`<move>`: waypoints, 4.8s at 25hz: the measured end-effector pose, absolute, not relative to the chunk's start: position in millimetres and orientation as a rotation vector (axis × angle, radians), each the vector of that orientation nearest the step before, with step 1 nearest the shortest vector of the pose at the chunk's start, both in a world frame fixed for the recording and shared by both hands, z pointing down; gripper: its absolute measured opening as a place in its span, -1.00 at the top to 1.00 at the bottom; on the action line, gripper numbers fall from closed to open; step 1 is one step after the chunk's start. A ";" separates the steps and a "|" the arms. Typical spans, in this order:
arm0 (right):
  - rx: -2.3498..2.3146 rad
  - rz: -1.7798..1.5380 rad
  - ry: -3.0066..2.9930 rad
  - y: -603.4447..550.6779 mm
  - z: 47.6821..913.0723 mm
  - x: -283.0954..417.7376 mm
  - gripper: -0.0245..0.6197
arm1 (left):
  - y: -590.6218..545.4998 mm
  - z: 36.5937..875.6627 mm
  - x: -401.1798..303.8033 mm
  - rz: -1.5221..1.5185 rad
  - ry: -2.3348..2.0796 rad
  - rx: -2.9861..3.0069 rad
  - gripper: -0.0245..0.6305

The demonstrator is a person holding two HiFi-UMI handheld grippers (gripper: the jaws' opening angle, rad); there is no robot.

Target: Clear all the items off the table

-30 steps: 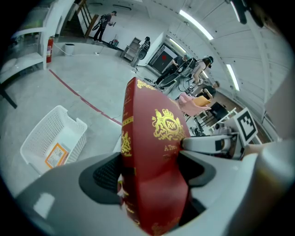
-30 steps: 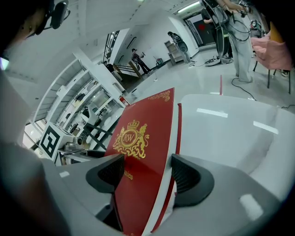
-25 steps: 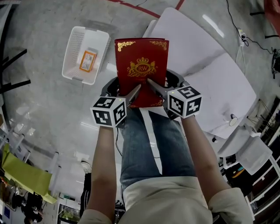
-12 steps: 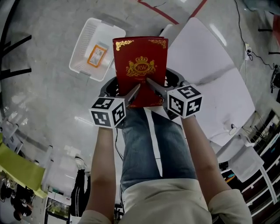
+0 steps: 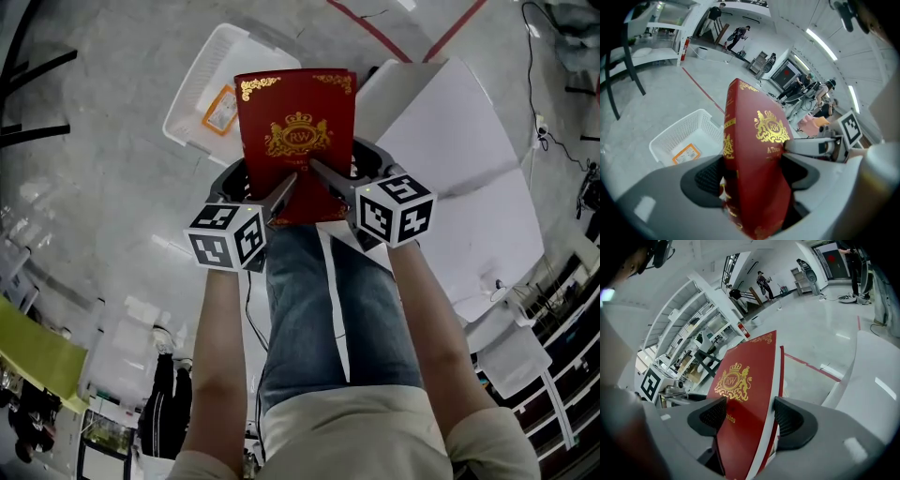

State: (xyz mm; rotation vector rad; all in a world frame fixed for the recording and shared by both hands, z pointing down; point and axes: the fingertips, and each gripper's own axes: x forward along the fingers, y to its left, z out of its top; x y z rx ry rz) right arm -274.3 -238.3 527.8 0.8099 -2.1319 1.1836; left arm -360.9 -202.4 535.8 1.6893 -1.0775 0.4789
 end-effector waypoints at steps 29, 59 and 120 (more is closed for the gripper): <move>0.647 1.173 -2.081 -260.6 612.3 -380.8 -0.09 | -213.3 616.7 -461.2 0.442 -1.159 1.549 -0.26; 0.644 1.151 -2.004 -278.7 714.8 -420.6 -0.06 | -225.6 721.6 -497.0 0.403 -1.147 1.418 -0.27; 0.602 1.011 -2.009 -285.0 660.4 -420.0 0.45 | -249.1 663.4 -490.0 0.375 -1.316 1.416 0.63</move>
